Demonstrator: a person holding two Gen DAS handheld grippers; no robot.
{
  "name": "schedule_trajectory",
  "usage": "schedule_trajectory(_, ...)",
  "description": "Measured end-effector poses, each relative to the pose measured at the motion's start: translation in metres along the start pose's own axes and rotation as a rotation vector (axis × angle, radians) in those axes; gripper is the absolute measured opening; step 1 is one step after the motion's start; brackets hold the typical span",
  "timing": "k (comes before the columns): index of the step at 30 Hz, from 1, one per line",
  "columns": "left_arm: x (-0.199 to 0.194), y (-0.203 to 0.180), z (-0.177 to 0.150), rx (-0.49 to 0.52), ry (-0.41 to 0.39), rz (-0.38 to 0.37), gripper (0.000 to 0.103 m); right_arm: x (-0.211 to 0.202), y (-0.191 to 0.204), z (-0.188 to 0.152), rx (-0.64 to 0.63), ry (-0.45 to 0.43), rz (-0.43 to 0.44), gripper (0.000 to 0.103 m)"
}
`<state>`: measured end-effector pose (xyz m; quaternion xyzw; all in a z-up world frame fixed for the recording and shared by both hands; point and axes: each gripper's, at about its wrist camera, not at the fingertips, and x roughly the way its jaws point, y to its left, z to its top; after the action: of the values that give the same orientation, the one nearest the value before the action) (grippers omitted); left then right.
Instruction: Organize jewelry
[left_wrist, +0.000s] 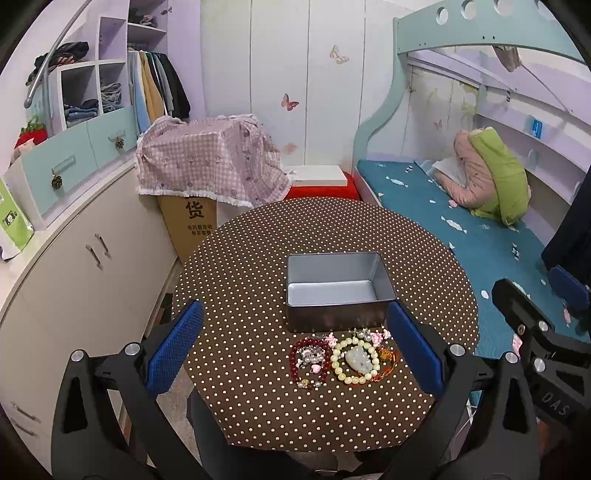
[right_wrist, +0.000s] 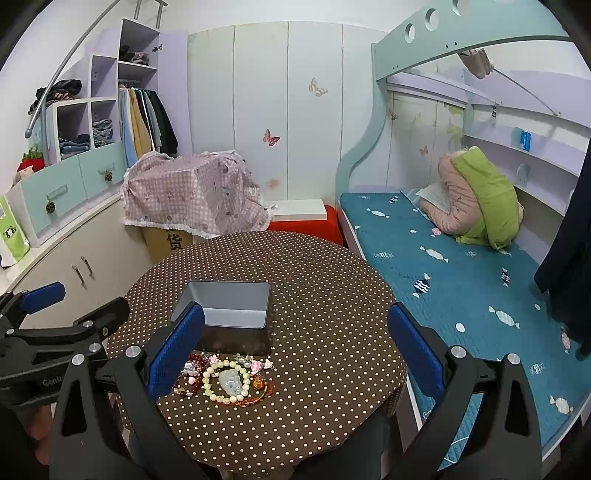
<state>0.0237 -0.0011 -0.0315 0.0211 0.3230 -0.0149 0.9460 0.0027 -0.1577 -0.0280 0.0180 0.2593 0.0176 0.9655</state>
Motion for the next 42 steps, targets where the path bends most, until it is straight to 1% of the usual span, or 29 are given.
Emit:
schedule_trajectory(4, 0.002, -0.001, 0.0, 0.01, 0.011, 0.01, 0.098, 0.002, -0.001, -0.002, 0.004, 0.006, 0.003, 0.096)
schedule_trajectory(7, 0.002, -0.005, -0.001, 0.025, 0.011, 0.033, 0.098, 0.003, -0.003, -0.003, 0.017, 0.01, 0.016, 0.096)
schedule_trajectory(15, 0.002, -0.014, -0.002, 0.04, 0.022, 0.053, 0.098, 0.006, -0.011, -0.007, 0.044, 0.032, 0.031, 0.096)
schedule_trajectory(18, 0.003, -0.014, -0.002, 0.036, 0.026, 0.043, 0.098, 0.006, -0.013, -0.008, 0.053, 0.044, 0.033, 0.096)
schedule_trajectory(32, 0.002, -0.005, -0.006, -0.002, 0.027, 0.028, 0.098, 0.004, -0.005, -0.008, 0.011, 0.046, 0.03, 0.096)
schedule_trajectory(42, 0.006, 0.0, -0.008, -0.012, 0.051, 0.021, 0.098, 0.003, -0.006, -0.011, 0.05, 0.022, 0.074, 0.096)
